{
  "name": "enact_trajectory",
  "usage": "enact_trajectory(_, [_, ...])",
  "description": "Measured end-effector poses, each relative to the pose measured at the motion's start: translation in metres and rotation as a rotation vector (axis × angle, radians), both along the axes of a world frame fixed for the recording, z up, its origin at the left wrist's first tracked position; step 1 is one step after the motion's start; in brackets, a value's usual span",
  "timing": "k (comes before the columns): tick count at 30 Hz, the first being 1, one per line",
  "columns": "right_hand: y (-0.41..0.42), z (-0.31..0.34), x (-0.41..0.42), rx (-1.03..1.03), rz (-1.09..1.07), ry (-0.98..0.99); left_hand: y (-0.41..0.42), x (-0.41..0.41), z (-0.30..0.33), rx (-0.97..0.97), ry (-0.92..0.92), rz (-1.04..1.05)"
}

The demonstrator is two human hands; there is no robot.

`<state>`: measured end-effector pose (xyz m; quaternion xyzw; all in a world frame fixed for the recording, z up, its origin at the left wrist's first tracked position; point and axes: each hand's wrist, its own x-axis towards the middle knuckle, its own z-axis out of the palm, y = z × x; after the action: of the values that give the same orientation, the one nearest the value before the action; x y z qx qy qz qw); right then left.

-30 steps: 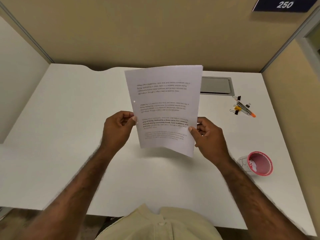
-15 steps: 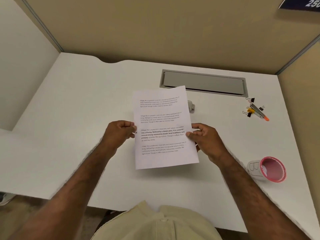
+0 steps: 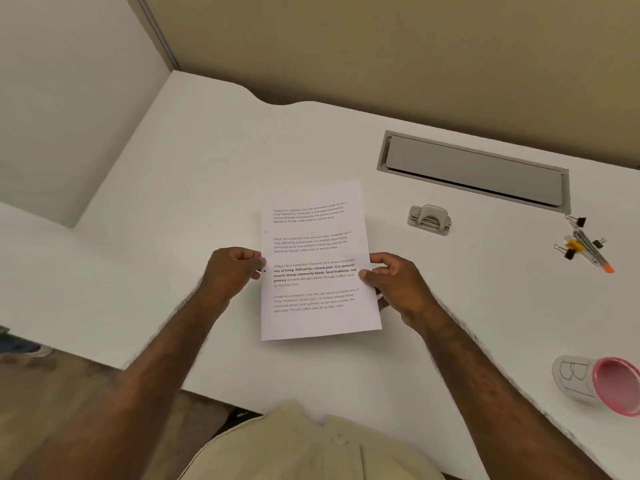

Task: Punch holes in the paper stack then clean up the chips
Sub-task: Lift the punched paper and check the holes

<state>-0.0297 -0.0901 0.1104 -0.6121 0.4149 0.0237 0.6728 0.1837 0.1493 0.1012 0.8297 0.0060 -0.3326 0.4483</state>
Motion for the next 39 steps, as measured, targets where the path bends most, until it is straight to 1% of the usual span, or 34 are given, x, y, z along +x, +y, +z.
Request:
enact_trajectory(5, [0.021, -0.019, 0.044, -0.007, 0.023, 0.023, 0.019, 0.039, -0.02, 0.085, -0.039, -0.005])
enact_trajectory(10, [0.037, -0.036, 0.081, -0.07, 0.042, 0.058, 0.024, 0.072, -0.04, 0.193, -0.138, -0.041])
enact_trajectory(19, [0.045, -0.059, 0.116, -0.162, 0.096, 0.147, 0.02, 0.095, -0.064, 0.337, -0.234, -0.1])
enact_trajectory(24, [0.044, -0.064, 0.121, -0.205, 0.141, 0.2, 0.019, 0.098, -0.072, 0.382, -0.235, -0.115])
enact_trajectory(28, [0.042, -0.063, 0.119, -0.232, 0.16, 0.229, 0.019, 0.097, -0.073, 0.412, -0.27, -0.126])
enact_trajectory(33, [0.037, -0.062, 0.108, -0.212, 0.107, 0.231, 0.019, 0.096, -0.073, 0.418, -0.3, -0.133])
enact_trajectory(36, [0.031, -0.063, 0.093, -0.208, 0.058, 0.223, 0.019, 0.096, -0.072, 0.429, -0.283, -0.132])
enact_trajectory(38, [0.027, -0.063, 0.08, -0.253, 0.053, 0.216, 0.018, 0.095, -0.069, 0.431, -0.278, -0.142])
enact_trajectory(39, [0.024, -0.064, 0.074, -0.313, 0.068, 0.217, 0.018, 0.095, -0.068, 0.434, -0.279, -0.151])
